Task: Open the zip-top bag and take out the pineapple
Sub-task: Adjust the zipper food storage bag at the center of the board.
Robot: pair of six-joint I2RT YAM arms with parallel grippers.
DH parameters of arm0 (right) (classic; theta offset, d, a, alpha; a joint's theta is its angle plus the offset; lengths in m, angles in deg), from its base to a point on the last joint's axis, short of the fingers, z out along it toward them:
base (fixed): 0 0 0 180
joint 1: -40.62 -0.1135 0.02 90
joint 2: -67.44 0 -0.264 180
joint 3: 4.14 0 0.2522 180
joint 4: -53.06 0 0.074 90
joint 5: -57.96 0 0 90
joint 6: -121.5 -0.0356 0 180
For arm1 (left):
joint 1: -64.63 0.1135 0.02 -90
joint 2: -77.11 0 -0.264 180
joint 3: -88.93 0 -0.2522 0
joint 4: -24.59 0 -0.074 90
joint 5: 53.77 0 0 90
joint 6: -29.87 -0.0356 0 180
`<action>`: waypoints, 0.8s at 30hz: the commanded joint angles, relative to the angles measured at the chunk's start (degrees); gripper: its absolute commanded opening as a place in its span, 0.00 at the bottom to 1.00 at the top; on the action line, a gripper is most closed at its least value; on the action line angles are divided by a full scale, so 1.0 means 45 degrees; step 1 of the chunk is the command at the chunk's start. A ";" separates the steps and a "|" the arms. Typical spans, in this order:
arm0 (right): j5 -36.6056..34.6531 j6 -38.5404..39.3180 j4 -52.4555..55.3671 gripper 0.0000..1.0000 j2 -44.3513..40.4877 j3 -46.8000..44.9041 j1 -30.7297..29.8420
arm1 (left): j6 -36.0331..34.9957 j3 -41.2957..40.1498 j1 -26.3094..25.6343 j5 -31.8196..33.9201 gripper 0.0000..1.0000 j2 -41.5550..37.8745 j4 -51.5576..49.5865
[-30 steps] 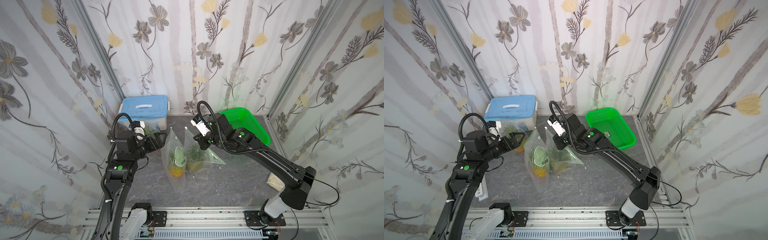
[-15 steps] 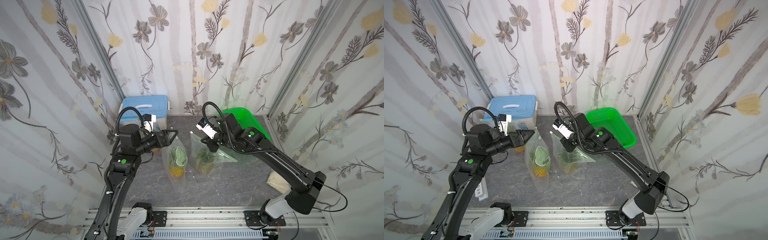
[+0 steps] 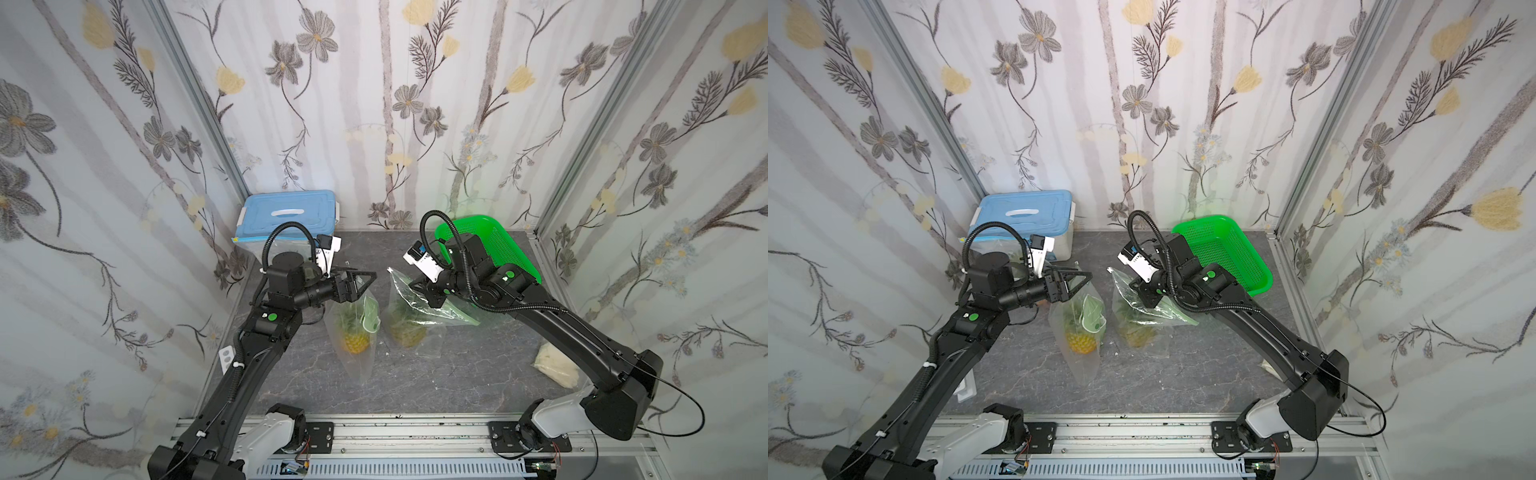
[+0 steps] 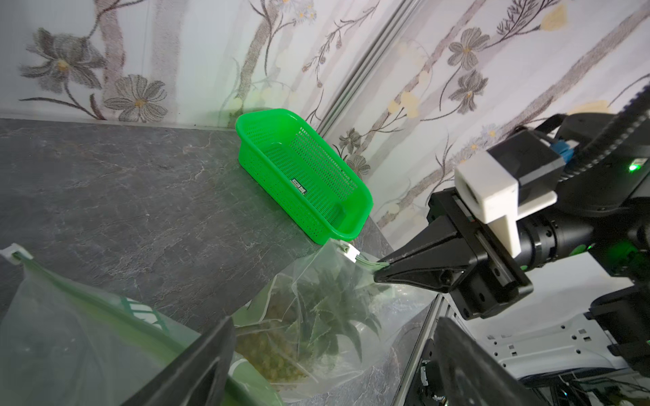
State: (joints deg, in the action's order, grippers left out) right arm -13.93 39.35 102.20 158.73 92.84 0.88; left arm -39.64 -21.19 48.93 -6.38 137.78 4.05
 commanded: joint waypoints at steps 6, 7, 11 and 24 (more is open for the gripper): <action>0.0501 0.0196 -0.0845 0.16 -0.0444 -0.0036 0.0233 | -0.2652 0.1806 -0.0328 0.0255 0.83 0.1766 0.0817; 0.0468 0.0142 -0.0928 0.21 -0.0476 -0.0036 0.0239 | -0.2950 0.2034 -0.0317 0.0370 0.84 0.1872 0.0626; 0.0394 -0.0123 -0.1329 0.37 -0.0486 0.0183 0.0181 | -0.3963 0.3013 -0.0260 0.0392 0.86 0.2262 -0.0251; -0.1555 -0.0202 -0.1654 0.38 0.1852 0.2338 -0.1389 | -0.3097 0.2525 0.1575 -0.0652 0.85 0.2325 0.0964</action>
State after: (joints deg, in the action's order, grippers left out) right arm -18.52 37.91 97.19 165.39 101.30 -4.08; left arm -54.08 -9.14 55.51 -7.36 148.90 4.88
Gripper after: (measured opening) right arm 0.386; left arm 0.851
